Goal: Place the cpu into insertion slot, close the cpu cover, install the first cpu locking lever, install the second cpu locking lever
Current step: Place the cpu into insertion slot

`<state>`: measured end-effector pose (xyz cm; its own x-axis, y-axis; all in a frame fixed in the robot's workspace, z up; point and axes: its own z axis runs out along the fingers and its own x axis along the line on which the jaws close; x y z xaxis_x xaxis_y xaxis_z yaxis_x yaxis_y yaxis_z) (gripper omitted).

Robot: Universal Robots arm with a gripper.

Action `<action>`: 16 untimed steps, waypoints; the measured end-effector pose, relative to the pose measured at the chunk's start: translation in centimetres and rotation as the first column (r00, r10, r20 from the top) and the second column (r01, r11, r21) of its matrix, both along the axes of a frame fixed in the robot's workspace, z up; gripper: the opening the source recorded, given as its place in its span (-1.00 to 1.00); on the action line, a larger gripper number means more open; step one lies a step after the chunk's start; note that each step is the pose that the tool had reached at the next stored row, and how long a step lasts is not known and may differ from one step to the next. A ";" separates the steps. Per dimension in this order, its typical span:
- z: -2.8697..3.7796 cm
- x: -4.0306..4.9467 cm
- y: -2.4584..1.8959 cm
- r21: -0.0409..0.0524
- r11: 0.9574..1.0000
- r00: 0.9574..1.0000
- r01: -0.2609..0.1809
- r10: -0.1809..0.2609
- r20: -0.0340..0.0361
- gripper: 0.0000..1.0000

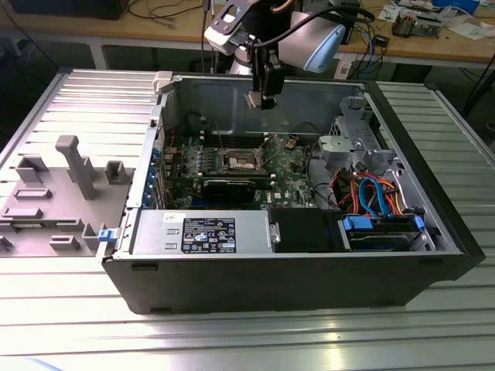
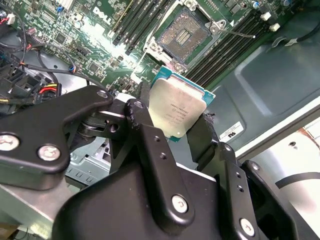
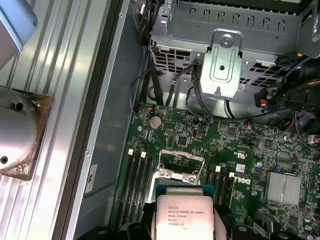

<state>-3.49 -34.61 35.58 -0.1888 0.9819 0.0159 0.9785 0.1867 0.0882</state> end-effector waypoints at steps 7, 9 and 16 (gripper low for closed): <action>0.00 0.00 0.00 0.000 1.000 1.000 0.000 0.000 0.000 0.08; 0.00 0.00 0.00 0.000 1.000 1.000 0.002 -0.002 0.000 0.08; -0.07 0.00 0.00 0.000 0.998 0.998 0.066 -0.066 0.000 0.08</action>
